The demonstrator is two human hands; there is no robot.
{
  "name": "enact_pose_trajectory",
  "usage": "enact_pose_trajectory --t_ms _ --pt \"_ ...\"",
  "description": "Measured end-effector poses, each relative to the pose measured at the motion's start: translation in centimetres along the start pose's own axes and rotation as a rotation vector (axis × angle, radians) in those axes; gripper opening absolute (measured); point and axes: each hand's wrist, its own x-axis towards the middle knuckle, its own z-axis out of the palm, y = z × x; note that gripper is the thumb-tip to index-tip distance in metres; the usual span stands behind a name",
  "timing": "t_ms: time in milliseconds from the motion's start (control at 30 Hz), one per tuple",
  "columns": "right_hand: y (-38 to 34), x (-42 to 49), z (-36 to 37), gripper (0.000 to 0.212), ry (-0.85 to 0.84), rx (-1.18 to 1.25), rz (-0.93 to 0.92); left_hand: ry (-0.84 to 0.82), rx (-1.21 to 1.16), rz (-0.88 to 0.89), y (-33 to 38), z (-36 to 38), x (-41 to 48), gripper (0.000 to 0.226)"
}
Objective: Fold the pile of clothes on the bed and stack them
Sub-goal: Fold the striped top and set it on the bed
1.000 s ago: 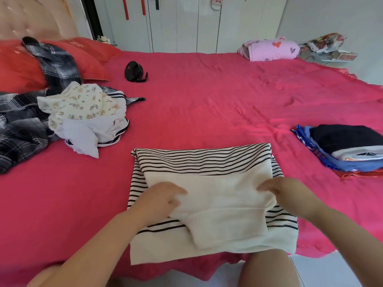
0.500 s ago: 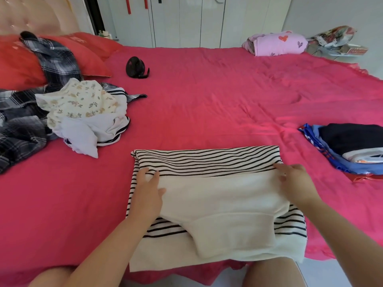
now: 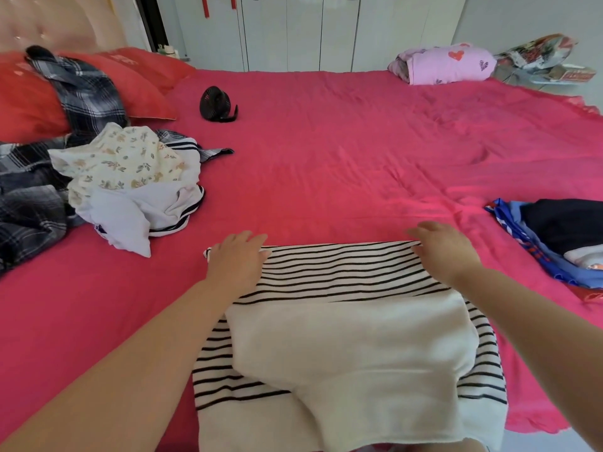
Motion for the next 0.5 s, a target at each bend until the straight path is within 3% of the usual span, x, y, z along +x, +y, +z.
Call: enact_pose_trajectory --t_ms 167,233,333,500 --pt "0.5 3.1 2.0 0.059 -0.31 -0.109 0.055 -0.297 0.146 -0.053 -0.3 2.0 3.5 0.053" --pt "0.8 3.7 2.8 0.05 -0.332 -0.179 0.058 -0.304 0.195 -0.051 -0.4 2.7 4.1 0.05" --pt "1.1 5.2 2.6 0.03 -0.175 -0.219 0.021 -0.121 0.178 -0.034 -0.8 2.4 5.8 0.038" --pt "1.2 9.4 0.4 0.037 0.148 -0.054 0.126 0.256 0.107 -0.056 -1.5 -0.9 10.5 0.035"
